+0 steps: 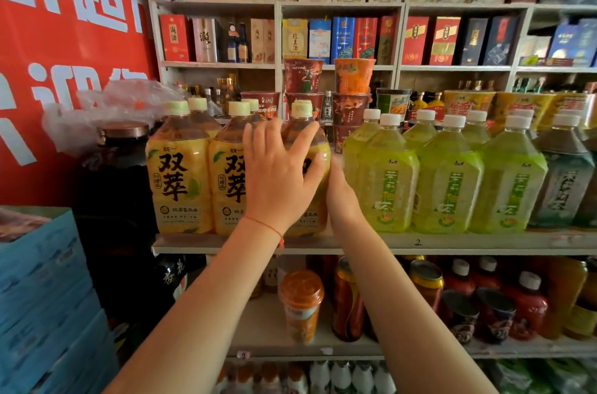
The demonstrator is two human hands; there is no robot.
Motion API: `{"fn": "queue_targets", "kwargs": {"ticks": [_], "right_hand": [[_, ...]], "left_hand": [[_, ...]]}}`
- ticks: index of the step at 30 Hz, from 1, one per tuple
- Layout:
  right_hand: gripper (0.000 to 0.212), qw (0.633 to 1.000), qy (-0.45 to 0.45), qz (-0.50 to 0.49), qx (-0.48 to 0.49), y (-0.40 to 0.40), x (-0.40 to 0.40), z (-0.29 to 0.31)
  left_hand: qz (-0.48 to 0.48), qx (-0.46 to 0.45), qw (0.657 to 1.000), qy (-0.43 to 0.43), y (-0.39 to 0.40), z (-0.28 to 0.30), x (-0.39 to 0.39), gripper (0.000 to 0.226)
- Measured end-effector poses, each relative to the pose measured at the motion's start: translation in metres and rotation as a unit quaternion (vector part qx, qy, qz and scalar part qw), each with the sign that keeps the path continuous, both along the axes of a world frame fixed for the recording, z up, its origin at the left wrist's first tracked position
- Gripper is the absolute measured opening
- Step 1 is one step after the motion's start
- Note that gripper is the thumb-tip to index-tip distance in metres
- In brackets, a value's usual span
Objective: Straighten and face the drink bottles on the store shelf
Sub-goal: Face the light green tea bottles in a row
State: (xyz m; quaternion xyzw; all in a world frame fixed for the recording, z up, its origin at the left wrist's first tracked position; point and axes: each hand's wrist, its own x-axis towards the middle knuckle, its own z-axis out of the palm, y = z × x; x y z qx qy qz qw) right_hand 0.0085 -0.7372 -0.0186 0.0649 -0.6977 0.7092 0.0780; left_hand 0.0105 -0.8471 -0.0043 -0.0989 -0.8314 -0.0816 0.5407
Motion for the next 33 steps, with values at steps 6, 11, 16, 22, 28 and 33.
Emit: {"fn": "queue_targets", "kwargs": {"ticks": [6,11,16,22,28,33], "right_hand": [[0.027,0.922,0.273,-0.271,0.040,0.044,0.025,-0.005],[0.040,0.894,0.264,-0.326,0.158,0.084,0.028,-0.019],[0.044,0.889,0.192,-0.296,0.291,0.115,0.031,-0.025],[0.048,0.938,0.129,-0.172,0.273,0.136,0.042,-0.031],[0.060,0.978,0.084,-0.057,0.180,0.133,0.038,-0.036],[0.058,0.992,0.080,-0.036,0.086,0.120,0.027,-0.036]], "left_hand": [[-0.263,0.083,0.956,0.103,0.036,-0.016,0.010,0.025],[-0.309,0.182,0.922,-0.147,0.094,-0.030,0.012,0.046],[-0.358,0.390,0.788,-0.315,0.121,-0.031,-0.012,0.094],[-0.278,0.510,0.753,-0.309,0.135,-0.033,-0.015,0.084],[-0.261,0.556,0.751,-0.242,0.137,-0.030,-0.008,0.055],[-0.304,0.577,0.718,-0.243,0.134,-0.033,-0.016,0.059]]}}
